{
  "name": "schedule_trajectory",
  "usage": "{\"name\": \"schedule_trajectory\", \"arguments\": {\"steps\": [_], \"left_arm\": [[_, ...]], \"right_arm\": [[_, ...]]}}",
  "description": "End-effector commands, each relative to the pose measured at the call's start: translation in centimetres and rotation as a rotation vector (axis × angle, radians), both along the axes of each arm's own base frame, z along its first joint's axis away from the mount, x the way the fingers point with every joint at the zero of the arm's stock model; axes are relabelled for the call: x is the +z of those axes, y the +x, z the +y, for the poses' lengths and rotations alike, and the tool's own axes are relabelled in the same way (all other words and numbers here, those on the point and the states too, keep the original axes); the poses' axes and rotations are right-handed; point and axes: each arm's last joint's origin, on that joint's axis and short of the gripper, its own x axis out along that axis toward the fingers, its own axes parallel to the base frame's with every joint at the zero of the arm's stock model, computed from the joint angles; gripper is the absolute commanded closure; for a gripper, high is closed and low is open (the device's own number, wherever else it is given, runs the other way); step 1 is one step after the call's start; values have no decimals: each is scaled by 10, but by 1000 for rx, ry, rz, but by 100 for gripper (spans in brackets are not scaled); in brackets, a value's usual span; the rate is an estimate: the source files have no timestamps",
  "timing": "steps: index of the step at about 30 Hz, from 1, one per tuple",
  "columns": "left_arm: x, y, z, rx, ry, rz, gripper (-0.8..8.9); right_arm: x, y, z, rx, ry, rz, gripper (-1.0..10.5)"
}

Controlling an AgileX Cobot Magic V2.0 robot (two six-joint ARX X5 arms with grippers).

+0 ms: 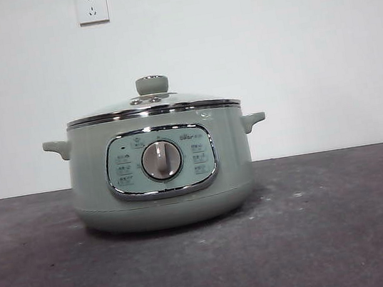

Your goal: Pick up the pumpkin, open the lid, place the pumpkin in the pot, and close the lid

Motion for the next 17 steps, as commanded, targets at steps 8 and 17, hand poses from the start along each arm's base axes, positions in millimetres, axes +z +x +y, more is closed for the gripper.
{"name": "schedule_trajectory", "arguments": {"steps": [8,17], "left_arm": [[-5,1,0,4,-7,9,816],[-5,1,0,4,-6,9,816]], "right_arm": [[0,-42,-35,-195,60,-395,946],[-80,-39,-42,-302,97,-620,946]]}}
